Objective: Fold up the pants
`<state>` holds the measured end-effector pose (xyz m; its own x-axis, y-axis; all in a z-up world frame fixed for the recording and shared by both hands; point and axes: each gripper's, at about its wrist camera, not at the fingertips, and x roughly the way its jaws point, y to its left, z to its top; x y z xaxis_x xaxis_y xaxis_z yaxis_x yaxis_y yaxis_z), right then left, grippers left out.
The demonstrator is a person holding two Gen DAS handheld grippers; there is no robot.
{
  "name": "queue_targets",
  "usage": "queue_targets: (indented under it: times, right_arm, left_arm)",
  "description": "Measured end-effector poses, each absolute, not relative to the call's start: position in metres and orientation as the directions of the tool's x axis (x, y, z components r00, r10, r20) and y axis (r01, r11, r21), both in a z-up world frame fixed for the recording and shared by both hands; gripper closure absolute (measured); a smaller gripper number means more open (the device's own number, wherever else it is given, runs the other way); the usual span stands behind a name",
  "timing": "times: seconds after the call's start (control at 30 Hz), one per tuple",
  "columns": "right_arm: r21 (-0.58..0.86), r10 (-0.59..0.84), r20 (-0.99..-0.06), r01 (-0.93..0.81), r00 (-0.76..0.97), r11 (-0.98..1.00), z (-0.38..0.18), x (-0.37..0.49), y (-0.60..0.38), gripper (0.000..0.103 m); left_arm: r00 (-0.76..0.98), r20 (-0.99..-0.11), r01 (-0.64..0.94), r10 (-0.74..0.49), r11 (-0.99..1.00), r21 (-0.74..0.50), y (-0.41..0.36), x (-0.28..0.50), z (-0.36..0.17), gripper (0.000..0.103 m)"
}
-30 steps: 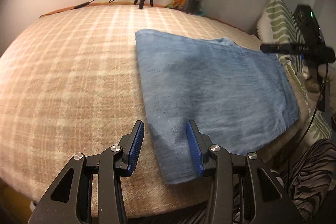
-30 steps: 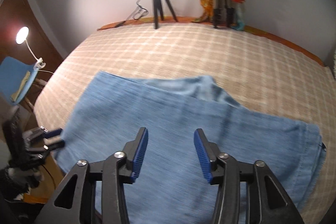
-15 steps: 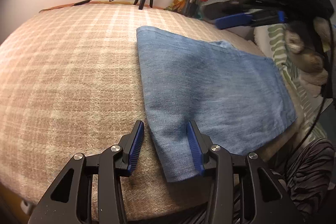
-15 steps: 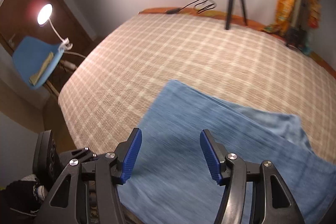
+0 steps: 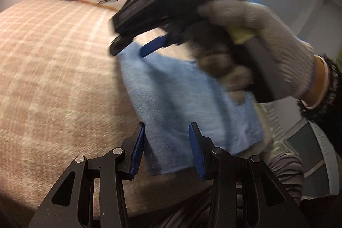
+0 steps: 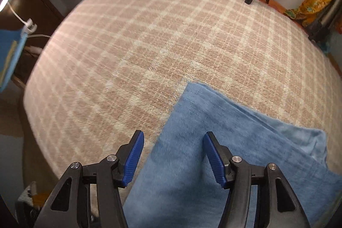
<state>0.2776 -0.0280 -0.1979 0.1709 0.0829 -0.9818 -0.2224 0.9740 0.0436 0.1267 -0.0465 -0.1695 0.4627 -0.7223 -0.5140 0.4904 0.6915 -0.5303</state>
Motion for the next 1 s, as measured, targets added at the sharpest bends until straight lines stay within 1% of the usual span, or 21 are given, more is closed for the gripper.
queue_targets:
  times: [0.07,0.13,0.17,0.2,0.23,0.27,0.3,0.33,0.4,0.5,0.53,0.6,0.67,0.7,0.73,0.77,0.8,0.83,0.87,1.0]
  right_arm:
    - [-0.007,0.032,-0.986,-0.231,0.164,0.973,-0.201,0.282,-0.020,0.042]
    - [-0.046,-0.010,-0.989,-0.248,0.147,0.968,-0.206,0.286,-0.012,0.042]
    - [-0.056,-0.021,-0.990,-0.250,0.141,0.967,-0.207,0.288,-0.010,0.048]
    - [-0.069,-0.036,-0.990,-0.246,0.138,0.967,-0.209,0.289,-0.010,0.060]
    - [-0.078,-0.048,-0.990,-0.238,0.132,0.968,-0.212,0.292,-0.011,0.064]
    - [-0.066,-0.038,-0.991,-0.227,0.125,0.972,-0.213,0.293,-0.014,0.068]
    - [-0.057,-0.030,-0.991,-0.220,0.127,0.974,-0.214,0.293,-0.016,0.074]
    - [-0.048,-0.020,-0.991,-0.214,0.133,0.976,-0.214,0.293,-0.019,0.076]
    - [-0.019,0.010,-0.990,-0.201,0.142,0.979,-0.214,0.292,-0.025,0.085]
    - [0.044,0.076,-0.982,-0.181,0.174,0.983,-0.209,0.287,-0.037,0.092]
    - [0.079,0.109,-0.977,-0.165,0.183,0.983,-0.206,0.286,-0.043,0.093]
    - [0.131,0.158,-0.968,-0.144,0.197,0.981,-0.201,0.283,-0.054,0.094]
    - [0.189,0.211,-0.955,-0.121,0.206,0.974,-0.196,0.278,-0.070,0.094]
    - [0.218,0.238,-0.950,-0.120,0.201,0.969,-0.195,0.277,-0.075,0.094]
    - [0.229,0.250,-0.948,-0.125,0.198,0.965,-0.193,0.277,-0.079,0.091]
    - [0.239,0.261,-0.945,-0.129,0.195,0.962,-0.191,0.278,-0.082,0.086]
    - [0.238,0.259,-0.946,-0.125,0.196,0.963,-0.188,0.277,-0.084,0.070]
    - [0.227,0.248,-0.947,-0.122,0.203,0.966,-0.184,0.278,-0.085,0.062]
    - [0.207,0.229,-0.951,-0.124,0.209,0.971,-0.179,0.282,-0.090,0.057]
    - [0.176,0.205,-0.960,-0.156,0.193,0.972,-0.174,0.293,-0.078,0.056]
  left_arm:
    - [0.460,-0.482,0.528,-0.746,0.666,-0.527,-0.050,0.123,-0.160,0.065]
    - [0.465,-0.479,0.558,-0.744,0.667,-0.494,-0.054,0.122,-0.152,0.065]
    - [0.470,-0.484,0.559,-0.738,0.673,-0.485,-0.054,0.121,-0.150,0.065]
    - [0.479,-0.493,0.546,-0.726,0.686,-0.480,-0.052,0.122,-0.150,0.065]
    - [0.482,-0.498,0.535,-0.721,0.692,-0.485,-0.050,0.123,-0.151,0.065]
    - [0.488,-0.507,0.516,-0.711,0.703,-0.489,-0.047,0.125,-0.153,0.064]
    - [0.495,-0.521,0.495,-0.695,0.718,-0.489,-0.043,0.125,-0.156,0.062]
    - [0.496,-0.535,0.476,-0.684,0.729,-0.491,-0.040,0.127,-0.160,0.062]
    - [0.480,-0.556,0.444,-0.678,0.735,-0.513,-0.036,0.131,-0.169,0.062]
    - [0.439,-0.559,0.411,-0.704,0.710,-0.571,-0.038,0.134,-0.179,0.062]
    - [0.437,-0.553,0.416,-0.710,0.704,-0.575,-0.040,0.134,-0.180,0.062]
    - [0.439,-0.539,0.428,-0.718,0.695,-0.577,-0.043,0.135,-0.181,0.067]
    - [0.441,-0.518,0.440,-0.733,0.680,-0.587,-0.046,0.134,-0.180,0.083]
    - [0.450,-0.509,0.447,-0.734,0.679,-0.583,-0.048,0.133,-0.179,0.083]
    - [0.458,-0.499,0.451,-0.735,0.676,-0.582,-0.047,0.131,-0.177,0.084]
    - [0.464,-0.493,0.454,-0.736,0.675,-0.581,-0.048,0.130,-0.176,0.085]
    - [0.470,-0.490,0.457,-0.734,0.677,-0.577,-0.049,0.129,-0.175,0.085]
    - [0.477,-0.488,0.460,-0.731,0.680,-0.570,-0.053,0.128,-0.173,0.085]
    - [0.481,-0.486,0.464,-0.730,0.682,-0.565,-0.054,0.128,-0.172,0.085]
    - [0.493,-0.488,0.482,-0.721,0.692,-0.537,-0.062,0.125,-0.168,0.085]
